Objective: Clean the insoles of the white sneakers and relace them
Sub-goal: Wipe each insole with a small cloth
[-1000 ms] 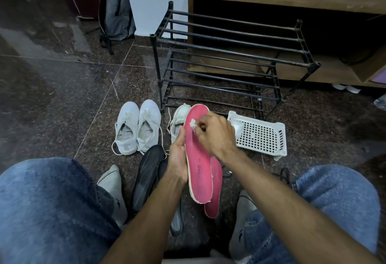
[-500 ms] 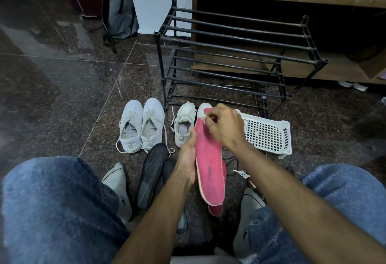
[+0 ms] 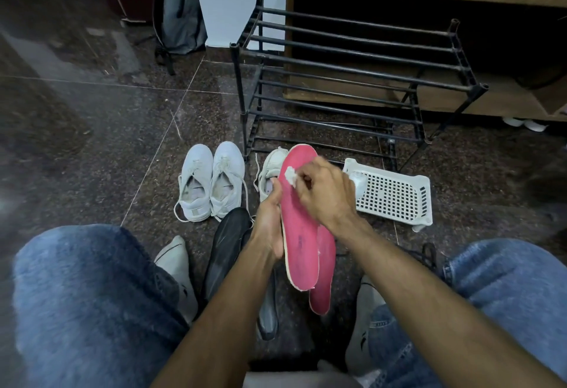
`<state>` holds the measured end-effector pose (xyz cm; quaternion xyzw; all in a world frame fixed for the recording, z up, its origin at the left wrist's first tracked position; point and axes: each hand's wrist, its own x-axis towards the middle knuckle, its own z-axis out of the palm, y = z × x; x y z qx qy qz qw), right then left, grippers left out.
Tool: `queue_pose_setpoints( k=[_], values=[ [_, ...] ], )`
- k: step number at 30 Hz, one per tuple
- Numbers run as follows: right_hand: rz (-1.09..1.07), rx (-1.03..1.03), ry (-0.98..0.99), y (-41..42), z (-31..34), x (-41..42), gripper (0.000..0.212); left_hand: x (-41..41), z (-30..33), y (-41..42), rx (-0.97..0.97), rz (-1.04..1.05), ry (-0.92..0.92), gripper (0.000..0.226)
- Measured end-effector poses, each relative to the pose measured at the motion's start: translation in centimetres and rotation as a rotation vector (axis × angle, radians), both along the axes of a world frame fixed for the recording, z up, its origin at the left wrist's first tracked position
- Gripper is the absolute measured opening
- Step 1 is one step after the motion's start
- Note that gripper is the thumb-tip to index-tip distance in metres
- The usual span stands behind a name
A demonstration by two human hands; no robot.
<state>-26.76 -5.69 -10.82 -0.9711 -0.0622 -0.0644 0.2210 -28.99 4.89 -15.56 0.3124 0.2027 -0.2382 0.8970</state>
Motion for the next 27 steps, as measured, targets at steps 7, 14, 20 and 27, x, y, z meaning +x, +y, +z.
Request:
queue_pose_setpoints(
  k=[7, 14, 20, 27],
  values=[
    [0.004, 0.118, 0.102, -2.8, 0.0, 1.1, 0.009, -0.6, -0.7, -1.0, -0.047, -0.039, -0.025, 0.058],
    [0.204, 0.104, 0.128, -1.9, -0.6, -2.9, 0.01, 0.5, 0.1, -1.0, -0.18, -0.067, -0.062, 0.057],
    [0.179, -0.031, 0.062, -1.3, -0.3, -2.6, 0.019, 0.1, -0.9, -1.1, -0.146, -0.048, -0.018, 0.069],
    [-0.032, -0.077, 0.014, -1.1, 0.9, 0.0, 0.022, 0.2, -0.9, -0.9, -0.095, -0.038, -0.038, 0.071]
  ],
)
